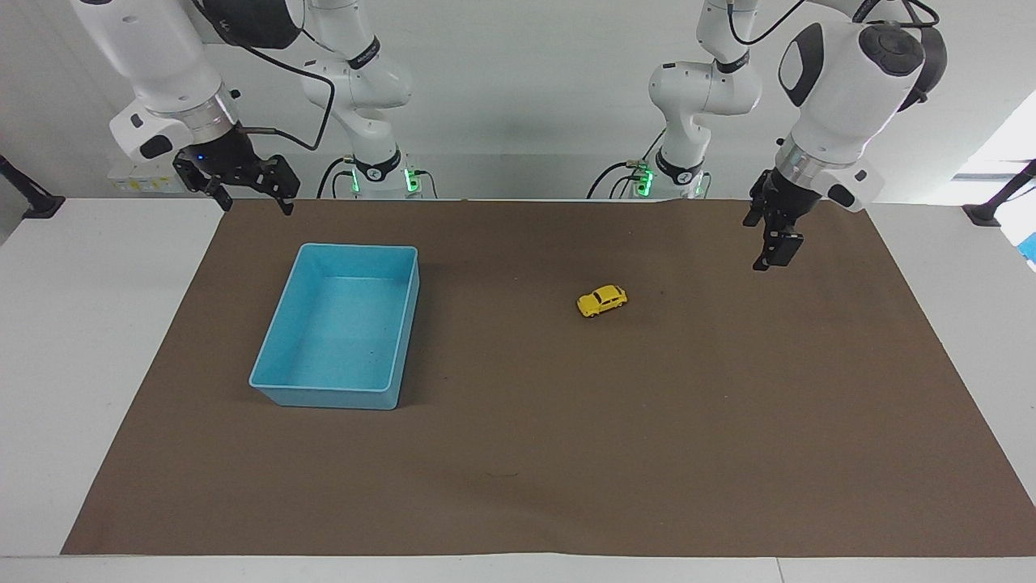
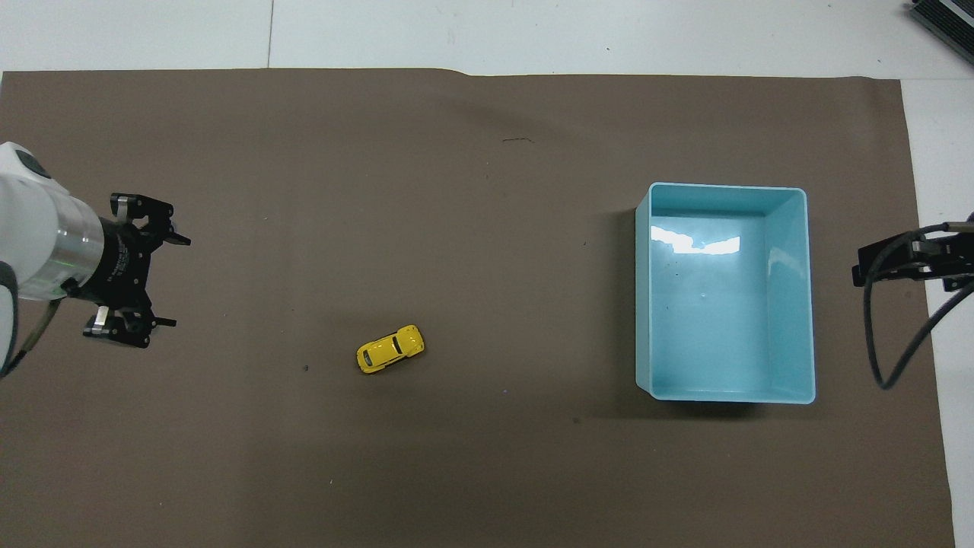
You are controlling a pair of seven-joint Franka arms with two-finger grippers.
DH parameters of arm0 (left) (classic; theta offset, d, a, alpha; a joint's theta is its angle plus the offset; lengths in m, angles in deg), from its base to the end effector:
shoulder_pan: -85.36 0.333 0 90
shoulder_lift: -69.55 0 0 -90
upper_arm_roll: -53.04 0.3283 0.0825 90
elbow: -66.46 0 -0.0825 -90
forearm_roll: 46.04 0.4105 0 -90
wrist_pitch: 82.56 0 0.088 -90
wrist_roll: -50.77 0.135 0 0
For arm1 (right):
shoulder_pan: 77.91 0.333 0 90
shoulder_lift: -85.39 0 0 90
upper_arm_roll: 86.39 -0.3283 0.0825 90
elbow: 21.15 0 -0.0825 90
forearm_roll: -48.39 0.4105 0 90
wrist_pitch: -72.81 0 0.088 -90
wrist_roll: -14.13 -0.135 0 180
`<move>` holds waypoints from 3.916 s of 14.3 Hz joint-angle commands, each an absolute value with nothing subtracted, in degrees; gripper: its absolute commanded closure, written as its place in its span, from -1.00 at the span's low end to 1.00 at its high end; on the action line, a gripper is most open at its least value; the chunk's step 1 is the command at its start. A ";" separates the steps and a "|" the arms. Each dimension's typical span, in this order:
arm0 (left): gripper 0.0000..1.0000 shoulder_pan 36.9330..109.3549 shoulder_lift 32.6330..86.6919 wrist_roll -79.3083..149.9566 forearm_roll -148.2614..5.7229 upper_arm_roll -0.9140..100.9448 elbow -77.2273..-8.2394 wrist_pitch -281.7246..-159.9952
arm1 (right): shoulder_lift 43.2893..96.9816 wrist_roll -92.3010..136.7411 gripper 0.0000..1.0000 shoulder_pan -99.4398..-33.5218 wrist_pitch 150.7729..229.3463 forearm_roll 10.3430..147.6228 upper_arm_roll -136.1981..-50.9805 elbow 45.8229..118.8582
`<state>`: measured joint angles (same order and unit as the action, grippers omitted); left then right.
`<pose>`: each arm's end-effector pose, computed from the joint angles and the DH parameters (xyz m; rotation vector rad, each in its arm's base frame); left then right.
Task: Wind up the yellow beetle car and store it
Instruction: 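Reach the left gripper toward the yellow toy car, then lower the left gripper onto the yellow car and press it down, then drag the pressed car backward along the table with the left gripper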
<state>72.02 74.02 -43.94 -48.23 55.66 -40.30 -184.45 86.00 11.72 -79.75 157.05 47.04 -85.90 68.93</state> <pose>0.5519 -0.1083 0.5244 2.3120 2.0979 -0.0575 0.5634 -0.0263 0.6060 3.1121 -0.1308 -0.1422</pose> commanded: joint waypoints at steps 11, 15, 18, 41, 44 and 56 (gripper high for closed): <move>-1.00 56.19 67.96 -76.31 -50.26 56.47 -57.00 -209.27 | 86.00 11.76 -1.00 -80.02 156.66 47.25 -86.12 68.76; -1.00 53.11 67.00 -81.04 -50.52 56.38 -61.14 -215.61 | 86.00 11.76 -1.00 -80.02 156.66 47.25 -86.12 68.76; -1.00 51.08 66.65 -90.19 -50.61 56.38 -64.66 -222.38 | 86.00 11.76 -1.00 -80.02 156.66 47.25 -86.12 68.76; 0.51 49.32 64.18 -82.84 -50.61 56.82 -67.92 -223.54 | 86.00 11.76 -1.00 -80.02 156.66 47.25 -86.12 68.76; 0.51 51.95 64.27 -82.12 -50.61 56.82 -68.62 -223.54 | 86.00 11.76 -1.00 -80.02 156.66 47.25 -86.12 68.76; 0.49 62.94 64.36 -72.03 -50.53 57.00 -69.85 -220.64 | 86.01 11.76 -1.00 -80.02 156.66 47.25 -86.12 68.76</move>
<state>59.42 66.39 -75.15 -51.13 56.36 -68.92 -218.68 86.00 11.72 -79.75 157.05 47.04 -85.90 68.93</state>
